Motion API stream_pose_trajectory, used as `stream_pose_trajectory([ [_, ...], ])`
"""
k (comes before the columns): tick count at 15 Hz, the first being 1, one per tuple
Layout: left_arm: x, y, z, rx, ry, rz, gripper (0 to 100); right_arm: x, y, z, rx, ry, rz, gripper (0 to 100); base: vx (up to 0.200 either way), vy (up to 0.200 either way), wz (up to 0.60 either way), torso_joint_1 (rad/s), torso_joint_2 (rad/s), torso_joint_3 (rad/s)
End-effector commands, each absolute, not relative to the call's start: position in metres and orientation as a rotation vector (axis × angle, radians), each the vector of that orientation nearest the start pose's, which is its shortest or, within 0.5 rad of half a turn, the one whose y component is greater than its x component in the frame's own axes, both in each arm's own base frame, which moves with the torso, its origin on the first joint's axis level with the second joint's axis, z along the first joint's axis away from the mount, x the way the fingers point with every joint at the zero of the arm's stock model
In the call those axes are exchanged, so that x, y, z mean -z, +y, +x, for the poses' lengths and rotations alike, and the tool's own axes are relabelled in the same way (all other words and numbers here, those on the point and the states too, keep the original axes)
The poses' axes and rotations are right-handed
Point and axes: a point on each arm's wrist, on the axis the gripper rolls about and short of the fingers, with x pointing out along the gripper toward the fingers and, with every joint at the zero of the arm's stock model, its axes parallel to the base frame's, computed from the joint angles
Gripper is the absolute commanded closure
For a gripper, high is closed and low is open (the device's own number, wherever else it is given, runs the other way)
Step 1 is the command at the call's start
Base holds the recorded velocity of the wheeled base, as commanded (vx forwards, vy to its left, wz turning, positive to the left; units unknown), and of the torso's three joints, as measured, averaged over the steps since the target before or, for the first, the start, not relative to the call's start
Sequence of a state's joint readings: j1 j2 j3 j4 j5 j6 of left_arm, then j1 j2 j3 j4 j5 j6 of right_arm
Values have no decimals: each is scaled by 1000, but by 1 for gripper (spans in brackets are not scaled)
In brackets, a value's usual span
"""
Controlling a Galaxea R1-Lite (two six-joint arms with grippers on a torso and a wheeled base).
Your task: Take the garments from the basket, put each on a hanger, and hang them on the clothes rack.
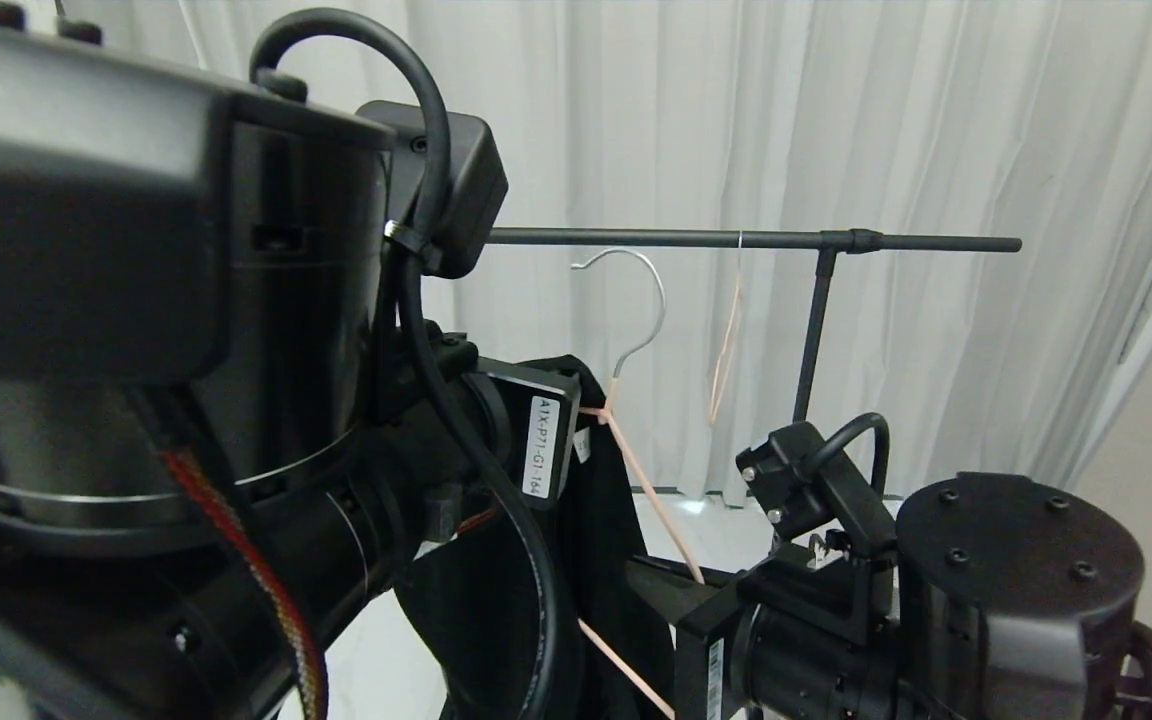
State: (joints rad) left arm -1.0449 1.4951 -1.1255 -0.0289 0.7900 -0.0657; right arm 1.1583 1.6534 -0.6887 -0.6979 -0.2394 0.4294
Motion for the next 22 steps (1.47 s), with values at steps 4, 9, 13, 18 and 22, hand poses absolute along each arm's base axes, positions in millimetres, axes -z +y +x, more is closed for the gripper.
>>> stream_pose_trajectory([
  [4, -264, -215, 140, 246, 208, 205, 0, -191, 233, 132, -778, 333, 279, 100, 0, 0, 0, 0, 0, 0],
  [9, -246, -215, 119, 320, 210, 231, 0, -188, 198, 127, -729, 328, 276, 100, 0, 0, 0, 0, 0, 0],
  [13, -241, -224, 108, 374, 212, 250, 0, -188, 196, 126, -732, 325, 268, 100, 0, 0, 0, 0, 0, 0],
  [18, -221, -182, 89, 381, 237, 290, 0, -175, 170, 107, -754, 306, 138, 100, 0, 0, 0, 0, 0, 0],
  [22, -222, -168, 73, 475, 224, 267, 0, -151, 146, 81, -815, 332, 19, 100, 0, 0, 0, 0, 0, 0],
])
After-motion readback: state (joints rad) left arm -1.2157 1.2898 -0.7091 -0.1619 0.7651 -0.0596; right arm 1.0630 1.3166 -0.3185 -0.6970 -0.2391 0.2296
